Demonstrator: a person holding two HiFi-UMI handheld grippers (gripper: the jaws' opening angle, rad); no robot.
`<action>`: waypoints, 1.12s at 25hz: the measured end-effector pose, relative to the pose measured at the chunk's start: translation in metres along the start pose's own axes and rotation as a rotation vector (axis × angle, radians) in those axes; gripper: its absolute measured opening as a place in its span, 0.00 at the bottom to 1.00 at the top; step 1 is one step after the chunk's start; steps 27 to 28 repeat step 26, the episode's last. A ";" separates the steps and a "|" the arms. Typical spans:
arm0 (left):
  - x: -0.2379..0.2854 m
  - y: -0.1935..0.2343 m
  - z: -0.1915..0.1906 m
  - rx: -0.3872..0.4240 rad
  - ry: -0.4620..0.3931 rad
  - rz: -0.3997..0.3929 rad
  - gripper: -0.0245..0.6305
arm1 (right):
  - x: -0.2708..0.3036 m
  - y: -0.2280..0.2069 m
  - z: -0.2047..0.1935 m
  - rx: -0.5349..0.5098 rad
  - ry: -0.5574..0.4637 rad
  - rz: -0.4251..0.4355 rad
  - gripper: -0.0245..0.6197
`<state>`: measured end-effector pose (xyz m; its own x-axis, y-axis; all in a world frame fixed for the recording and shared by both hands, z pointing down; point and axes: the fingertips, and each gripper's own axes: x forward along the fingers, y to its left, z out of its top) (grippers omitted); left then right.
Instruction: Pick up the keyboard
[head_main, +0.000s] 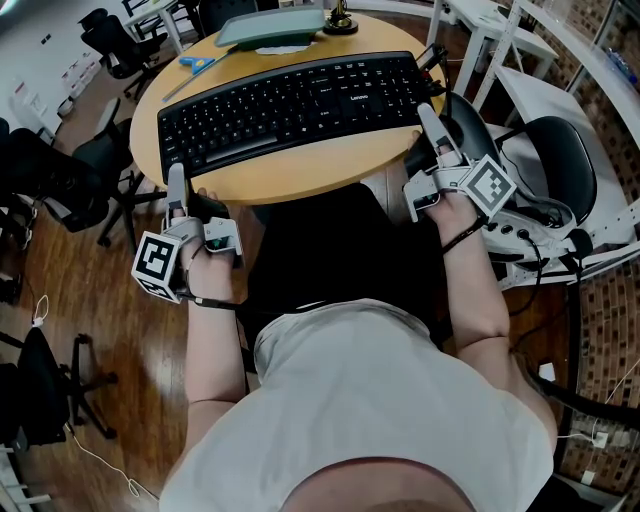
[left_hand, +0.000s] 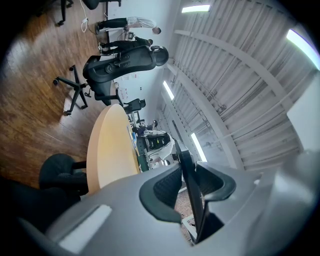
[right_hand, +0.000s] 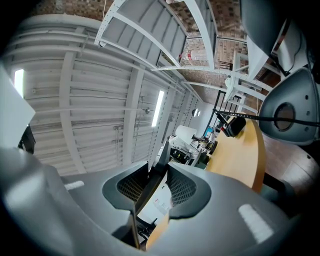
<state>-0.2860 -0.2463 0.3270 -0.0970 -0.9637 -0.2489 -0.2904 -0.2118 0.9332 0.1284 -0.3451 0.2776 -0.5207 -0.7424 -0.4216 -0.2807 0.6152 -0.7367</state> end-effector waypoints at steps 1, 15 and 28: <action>0.000 0.000 0.000 0.000 0.000 -0.001 0.68 | 0.000 0.000 0.000 0.003 0.000 0.001 0.23; 0.000 0.003 0.001 0.000 0.001 0.009 0.68 | 0.000 -0.005 -0.003 0.009 0.006 -0.013 0.23; -0.002 0.007 0.001 -0.009 -0.002 0.013 0.68 | 0.000 -0.004 -0.006 0.008 0.010 0.003 0.23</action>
